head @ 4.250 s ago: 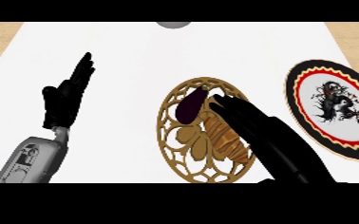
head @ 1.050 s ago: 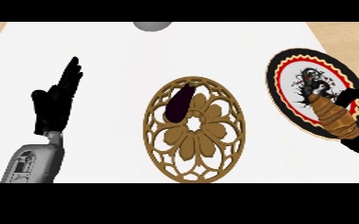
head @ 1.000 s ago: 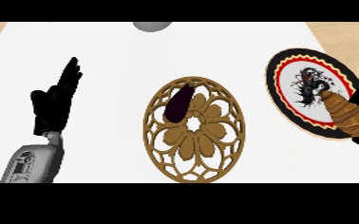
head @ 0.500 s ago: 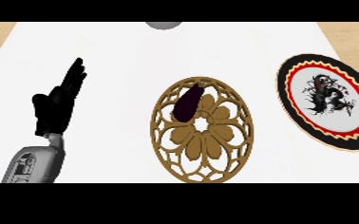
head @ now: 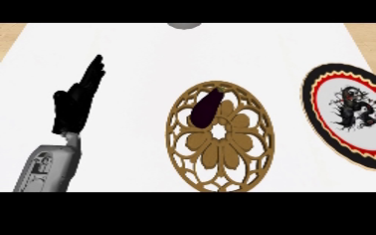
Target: Pick the croissant from the placemat and place it in the plate
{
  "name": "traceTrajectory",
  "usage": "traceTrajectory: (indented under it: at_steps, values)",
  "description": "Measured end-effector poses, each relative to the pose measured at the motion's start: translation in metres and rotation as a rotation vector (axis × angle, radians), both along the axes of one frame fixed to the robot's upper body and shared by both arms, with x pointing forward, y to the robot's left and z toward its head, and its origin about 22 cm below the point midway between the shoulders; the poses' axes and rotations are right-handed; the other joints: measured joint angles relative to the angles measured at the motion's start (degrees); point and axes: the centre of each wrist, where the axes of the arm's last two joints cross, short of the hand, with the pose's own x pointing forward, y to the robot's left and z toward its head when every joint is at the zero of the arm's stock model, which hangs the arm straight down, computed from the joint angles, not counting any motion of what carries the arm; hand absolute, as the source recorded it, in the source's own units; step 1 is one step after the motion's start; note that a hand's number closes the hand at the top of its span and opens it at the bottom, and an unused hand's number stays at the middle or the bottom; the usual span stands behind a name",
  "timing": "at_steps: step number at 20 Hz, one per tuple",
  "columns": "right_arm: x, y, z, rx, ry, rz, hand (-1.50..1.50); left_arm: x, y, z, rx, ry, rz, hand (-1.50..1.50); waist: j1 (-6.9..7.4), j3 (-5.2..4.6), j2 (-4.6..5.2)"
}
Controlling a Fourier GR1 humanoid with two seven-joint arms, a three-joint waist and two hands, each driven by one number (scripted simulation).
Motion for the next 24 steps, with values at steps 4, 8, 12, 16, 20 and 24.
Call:
traceTrajectory:
  at_steps: [4, 8, 12, 16, 20, 24]
  values:
    - [0.029, 0.021, -0.012, 0.028, 0.035, 0.039, 1.5, -0.002, -0.001, 0.0, 0.0, 0.001, -0.002, 0.0, 0.3, -0.04, -0.01]
    - [0.058, 0.048, -0.028, 0.029, 0.075, 0.073, 1.5, 0.004, 0.004, 0.003, -0.002, 0.002, -0.004, 0.0, 0.35, -0.06, 0.01]
    - [0.077, 0.076, -0.053, -0.075, 0.127, 0.063, 1.5, 0.003, 0.005, 0.003, -0.001, 0.003, -0.008, 0.0, 0.55, -0.06, 0.04]
    - [0.093, 0.097, -0.08, -0.111, 0.203, 0.03, -1.5, 0.002, 0.007, 0.005, -0.003, -0.003, -0.008, 0.0, 0.69, -0.05, 0.09]
    - [0.108, 0.115, -0.105, -0.04, 0.293, 0.012, -1.5, 0.001, 0.001, 0.008, -0.004, -0.004, -0.012, 0.0, 0.86, -0.02, 0.12]
    - [0.117, 0.127, -0.126, 0.024, 0.323, 0.024, -1.5, -0.003, 0.003, 0.007, -0.001, 0.001, -0.006, 0.0, 0.73, 0.0, 0.11]
